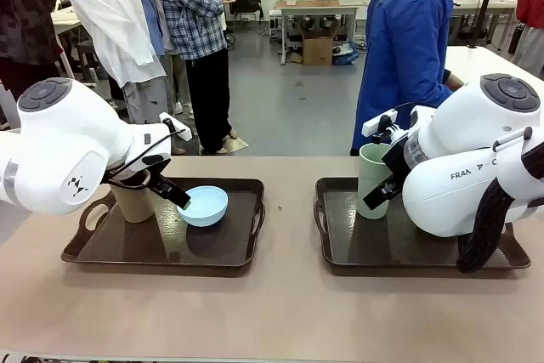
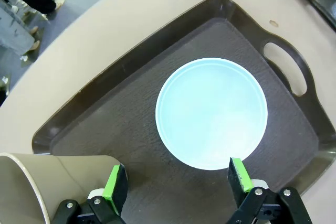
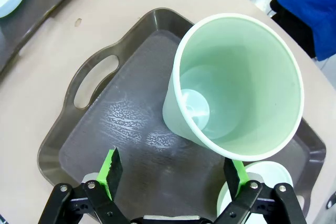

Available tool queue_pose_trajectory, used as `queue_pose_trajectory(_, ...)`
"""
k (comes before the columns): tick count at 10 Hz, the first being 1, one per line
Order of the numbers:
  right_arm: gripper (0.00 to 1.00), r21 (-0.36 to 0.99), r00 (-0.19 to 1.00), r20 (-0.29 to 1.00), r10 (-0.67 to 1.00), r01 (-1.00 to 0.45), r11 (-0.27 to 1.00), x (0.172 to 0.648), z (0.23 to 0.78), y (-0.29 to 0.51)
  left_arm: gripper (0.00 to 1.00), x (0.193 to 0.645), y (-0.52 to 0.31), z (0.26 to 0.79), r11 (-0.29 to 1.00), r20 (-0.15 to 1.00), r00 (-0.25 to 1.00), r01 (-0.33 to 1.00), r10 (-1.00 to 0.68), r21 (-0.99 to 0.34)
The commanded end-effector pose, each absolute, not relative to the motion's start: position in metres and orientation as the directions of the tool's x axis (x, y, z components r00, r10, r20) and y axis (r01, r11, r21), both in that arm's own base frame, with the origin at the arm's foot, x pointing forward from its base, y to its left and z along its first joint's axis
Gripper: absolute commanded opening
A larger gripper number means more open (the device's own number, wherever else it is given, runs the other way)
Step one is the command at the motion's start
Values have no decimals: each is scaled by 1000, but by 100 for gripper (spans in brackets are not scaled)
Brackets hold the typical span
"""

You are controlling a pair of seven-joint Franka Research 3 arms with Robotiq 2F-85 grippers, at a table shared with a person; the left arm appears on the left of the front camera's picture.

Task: Set up a tray with a mat and arrange the tableware.
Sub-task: Pick up the Picnic Bowl and Reusable plastic cup from the Handle tray in front of the human's position and hold them in the air.

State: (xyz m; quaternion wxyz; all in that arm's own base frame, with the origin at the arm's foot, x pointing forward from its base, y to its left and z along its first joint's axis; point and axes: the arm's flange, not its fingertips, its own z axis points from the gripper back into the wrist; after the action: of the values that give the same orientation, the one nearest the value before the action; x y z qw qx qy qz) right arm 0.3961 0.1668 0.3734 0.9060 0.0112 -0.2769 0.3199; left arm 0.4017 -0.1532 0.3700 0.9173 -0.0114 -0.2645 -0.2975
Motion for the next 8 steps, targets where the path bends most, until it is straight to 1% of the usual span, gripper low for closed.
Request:
queue_pose_trajectory(1,100,-157,642,509,574,-586,795,396,373,167,100,402,-153,370,823,492,684,551,-539,136)
queue_pose_trajectory(2,100,-157,642,509,574,-586,795,396,373,167,100,402,-153,370,823,492,683,552,-540,136)
queue_pose_trajectory(3,100,-186,679,479,556,-541,820,379,383,169,100,376,-153,384,832,485,701,545,-522,107)
queue_pose_trajectory(4,100,-214,729,406,550,-510,833,358,394,162,100,348,-150,400,828,435,721,548,-540,121)
queue_pose_trajectory(5,100,-195,798,342,496,-456,868,335,407,152,100,328,-147,419,893,381,811,435,-443,114)
queue_pose_trajectory(6,100,-194,832,315,457,-415,889,308,420,139,100,302,-147,436,903,350,836,420,-423,89)
queue_pose_trajectory(7,100,-153,862,292,414,-385,910,290,426,131,100,286,-145,449,909,326,851,412,-411,69)
queue_pose_trajectory(8,100,-97,883,234,407,-396,913,272,427,128,100,275,-144,460,912,289,869,409,-401,33)
